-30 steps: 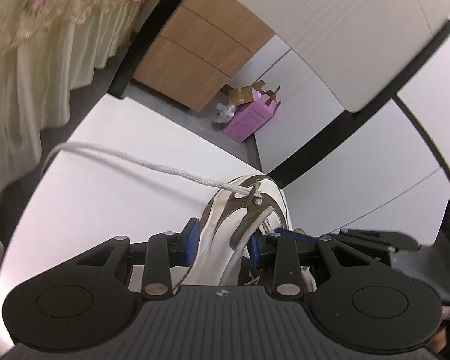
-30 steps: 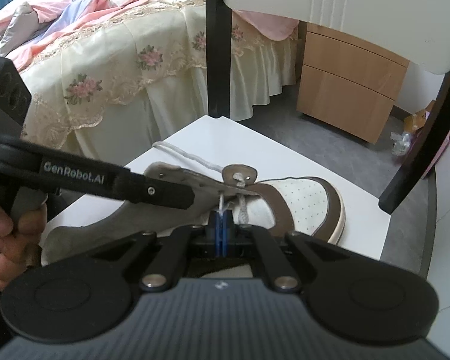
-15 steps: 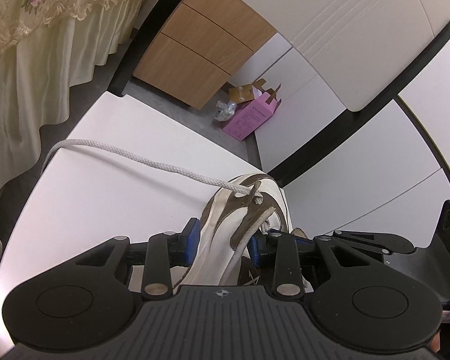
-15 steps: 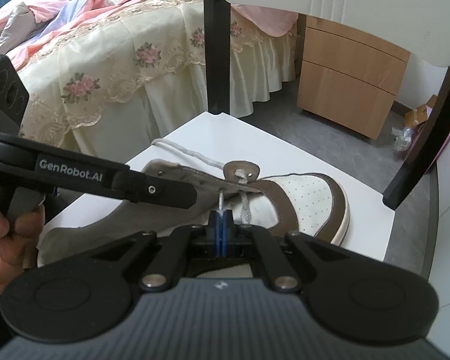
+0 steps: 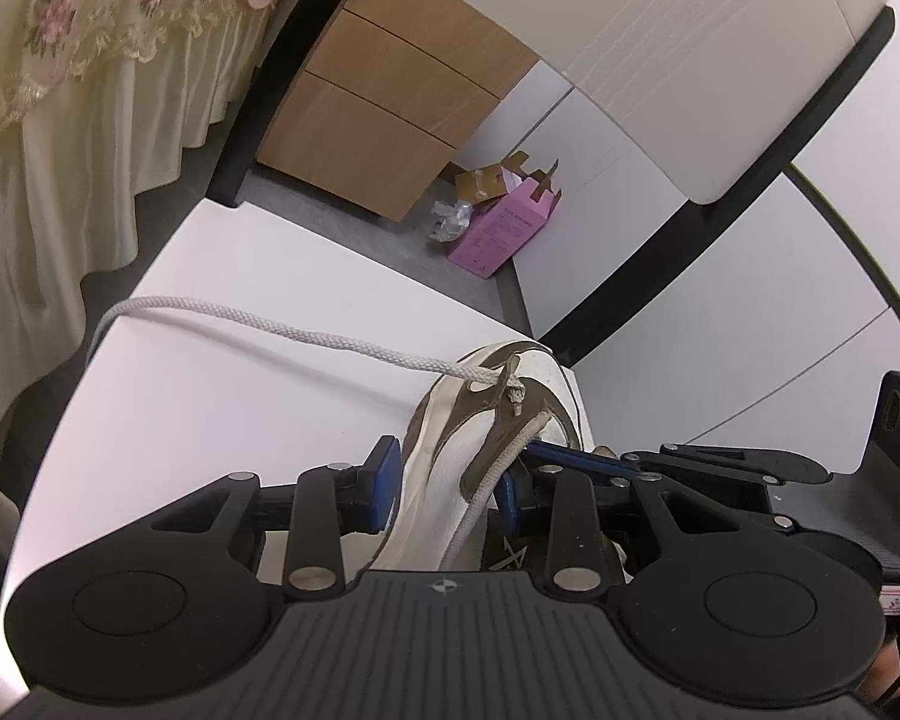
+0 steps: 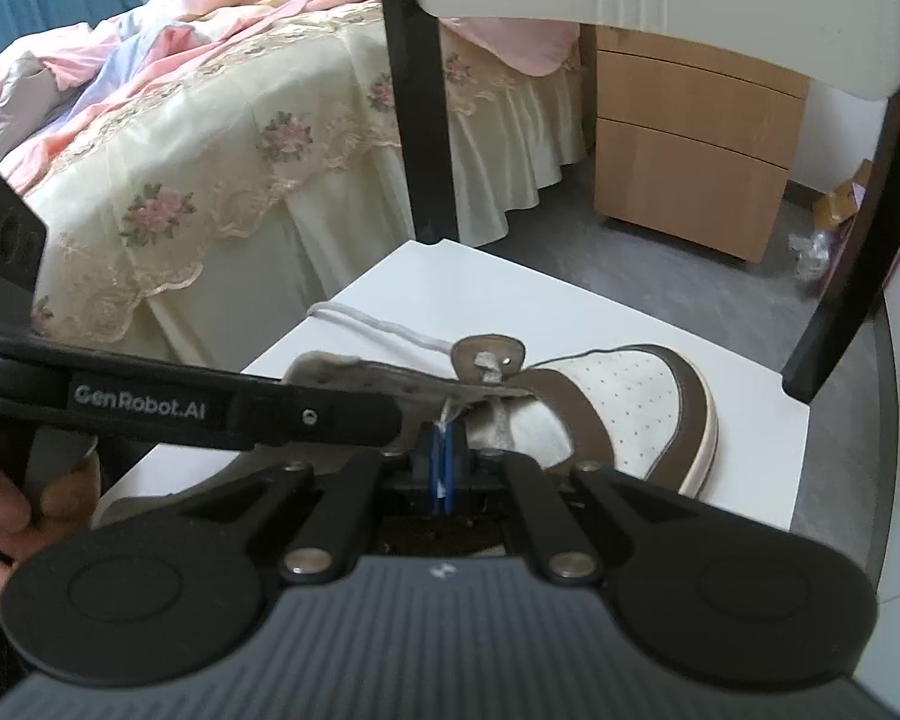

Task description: Lace up shoes with both hands

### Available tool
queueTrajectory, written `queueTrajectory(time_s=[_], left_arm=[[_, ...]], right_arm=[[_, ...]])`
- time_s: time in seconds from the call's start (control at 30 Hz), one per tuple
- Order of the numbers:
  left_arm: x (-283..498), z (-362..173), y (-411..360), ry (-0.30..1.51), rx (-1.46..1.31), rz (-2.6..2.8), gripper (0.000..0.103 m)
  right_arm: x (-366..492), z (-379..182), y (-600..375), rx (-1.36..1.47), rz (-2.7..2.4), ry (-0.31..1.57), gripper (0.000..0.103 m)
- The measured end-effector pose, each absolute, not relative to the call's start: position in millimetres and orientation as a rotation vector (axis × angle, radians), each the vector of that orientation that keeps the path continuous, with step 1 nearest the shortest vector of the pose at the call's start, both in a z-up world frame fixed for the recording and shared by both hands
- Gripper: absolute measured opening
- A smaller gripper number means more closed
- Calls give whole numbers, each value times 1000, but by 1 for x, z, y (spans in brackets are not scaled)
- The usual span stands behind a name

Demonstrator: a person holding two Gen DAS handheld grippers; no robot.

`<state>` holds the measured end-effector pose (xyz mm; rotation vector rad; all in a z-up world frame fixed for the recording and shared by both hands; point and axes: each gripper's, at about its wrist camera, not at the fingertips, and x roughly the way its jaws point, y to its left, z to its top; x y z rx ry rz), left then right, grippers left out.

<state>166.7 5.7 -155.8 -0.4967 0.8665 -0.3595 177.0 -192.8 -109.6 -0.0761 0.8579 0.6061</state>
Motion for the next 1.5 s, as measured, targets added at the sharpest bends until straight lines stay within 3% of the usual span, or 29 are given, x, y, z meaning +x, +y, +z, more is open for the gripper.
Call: queueTrajectory(time_s=[0.43,0.83,1.2,1.27,1.4,1.43,1.5], left_arm=[[150,-134,16,815,-519,-391,40],[194,-164,40,838,-980,-418,36],[215,-174,16,961,-892,-445,32],[215,-175,14,961,-887,-443,23],[213,-173,14,945,-871,-417,19],[211,-172,13,941,-859,-397,6],[208,-171,14,924,-865,-388,5]], right_arm=[[181,-109,-192,-36,588,821,3],[179,-110,-192,-64,598,812,3],[180,-107,-196,-44,614,810,4],[180,-107,-196,-39,619,808,4],[181,-107,-195,-31,619,813,4],[181,-107,-195,-31,617,815,5],[182,-106,-195,-33,611,820,5]])
